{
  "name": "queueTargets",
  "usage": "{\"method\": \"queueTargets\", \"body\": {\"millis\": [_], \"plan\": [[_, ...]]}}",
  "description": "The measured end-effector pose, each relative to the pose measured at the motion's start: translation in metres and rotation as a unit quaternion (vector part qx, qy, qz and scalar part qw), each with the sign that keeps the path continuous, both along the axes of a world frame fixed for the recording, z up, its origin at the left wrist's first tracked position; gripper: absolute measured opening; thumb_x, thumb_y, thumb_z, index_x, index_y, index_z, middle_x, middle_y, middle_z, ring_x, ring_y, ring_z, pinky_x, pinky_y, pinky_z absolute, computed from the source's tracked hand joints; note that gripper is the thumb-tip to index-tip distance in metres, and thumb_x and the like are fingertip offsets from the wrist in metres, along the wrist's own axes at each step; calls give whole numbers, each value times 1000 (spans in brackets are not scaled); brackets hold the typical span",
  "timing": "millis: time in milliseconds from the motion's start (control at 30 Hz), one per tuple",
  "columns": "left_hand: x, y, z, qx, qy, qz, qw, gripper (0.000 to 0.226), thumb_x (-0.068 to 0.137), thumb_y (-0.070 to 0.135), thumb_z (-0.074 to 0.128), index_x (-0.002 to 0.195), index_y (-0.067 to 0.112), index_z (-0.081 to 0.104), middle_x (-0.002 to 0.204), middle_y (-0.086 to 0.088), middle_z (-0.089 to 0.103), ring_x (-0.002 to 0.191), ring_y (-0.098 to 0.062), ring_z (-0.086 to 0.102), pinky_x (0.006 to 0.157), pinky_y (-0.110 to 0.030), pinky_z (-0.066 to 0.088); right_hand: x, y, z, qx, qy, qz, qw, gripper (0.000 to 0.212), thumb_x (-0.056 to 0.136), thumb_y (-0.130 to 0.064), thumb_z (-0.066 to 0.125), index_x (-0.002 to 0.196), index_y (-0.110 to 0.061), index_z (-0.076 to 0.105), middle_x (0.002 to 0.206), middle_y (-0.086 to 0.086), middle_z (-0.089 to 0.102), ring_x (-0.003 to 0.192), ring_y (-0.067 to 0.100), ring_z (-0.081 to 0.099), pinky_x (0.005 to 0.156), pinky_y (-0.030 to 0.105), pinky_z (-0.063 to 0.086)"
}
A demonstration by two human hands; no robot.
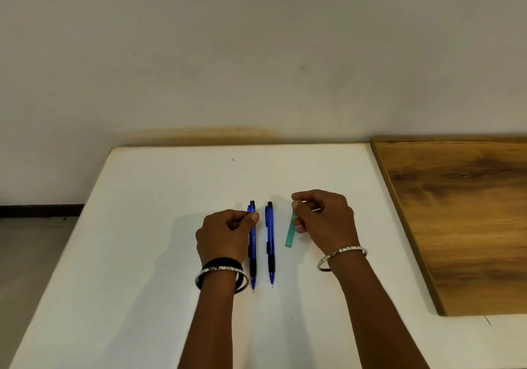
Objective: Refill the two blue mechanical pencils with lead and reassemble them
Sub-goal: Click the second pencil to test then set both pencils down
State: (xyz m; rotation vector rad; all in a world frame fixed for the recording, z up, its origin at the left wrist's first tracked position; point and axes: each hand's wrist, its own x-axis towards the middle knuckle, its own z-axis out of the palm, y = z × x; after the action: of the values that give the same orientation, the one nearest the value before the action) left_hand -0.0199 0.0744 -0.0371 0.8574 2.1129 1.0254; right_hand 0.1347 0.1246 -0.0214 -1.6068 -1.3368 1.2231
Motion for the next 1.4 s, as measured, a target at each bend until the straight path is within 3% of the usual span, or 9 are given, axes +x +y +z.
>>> {"method": "queueTargets", "body": {"millis": [167,400,533,667,767,900,1100,1400], "plan": [[5,1,-2,0,-10,24,1000,18,73,37,78,81,22,73,70,6,71,69,-18,69,73,-36,57,2,0,0,1,-18,-7,1000,10,85,-10,66,91,-12,73,75,7,71,49,7,66,48,14,52],[9,1,1,11,6,37,999,18,73,35,79,82,21,73,66,7,70,64,-14,67,67,-27,54,1,-3,1,-2,-23,-3,1000,8,85,-11,66,87,-14,73,73,5,71,51,9,67,49,16,53],[11,2,-4,26,20,50,998,5,76,27,76,78,23,74,71,4,72,65,-15,70,69,-37,60,6,-2,2,-5,-24,-6,1000,8,85,-10,65,86,-16,72,73,6,71,49,8,66,49,17,54],[14,4,-4,22,46,48,998,3,80,25,74,80,21,74,72,3,72,66,-15,69,72,-38,60,14,0,2,-11,-27,-19,999,8,85,-10,65,88,-12,72,74,7,72,50,11,67,50,19,55],[13,3,1,3,65,34,997,11,80,31,73,82,20,73,74,4,70,65,-12,65,67,-30,56,18,1,3,-11,-27,-27,999,7,86,-11,66,89,-13,72,74,6,71,49,9,67,49,15,54],[9,3,11,-43,85,13,995,24,72,44,77,78,23,68,71,7,66,59,-5,57,51,-18,38,21,2,4,-13,-26,-29,999,5,87,-12,66,90,-14,71,75,5,71,48,5,66,48,13,52],[9,3,11,-104,97,-16,990,24,69,40,80,81,21,70,76,3,71,71,-17,67,68,-29,53,21,2,4,-14,-24,-26,999,6,87,-14,66,92,-14,70,75,4,71,50,6,66,50,13,53],[14,5,12,-76,100,30,992,24,71,39,79,81,19,73,74,3,71,65,-12,59,63,-24,43,27,3,4,-23,-25,-29,999,7,87,-14,66,92,-14,71,75,4,71,56,12,67,50,13,52]]}}
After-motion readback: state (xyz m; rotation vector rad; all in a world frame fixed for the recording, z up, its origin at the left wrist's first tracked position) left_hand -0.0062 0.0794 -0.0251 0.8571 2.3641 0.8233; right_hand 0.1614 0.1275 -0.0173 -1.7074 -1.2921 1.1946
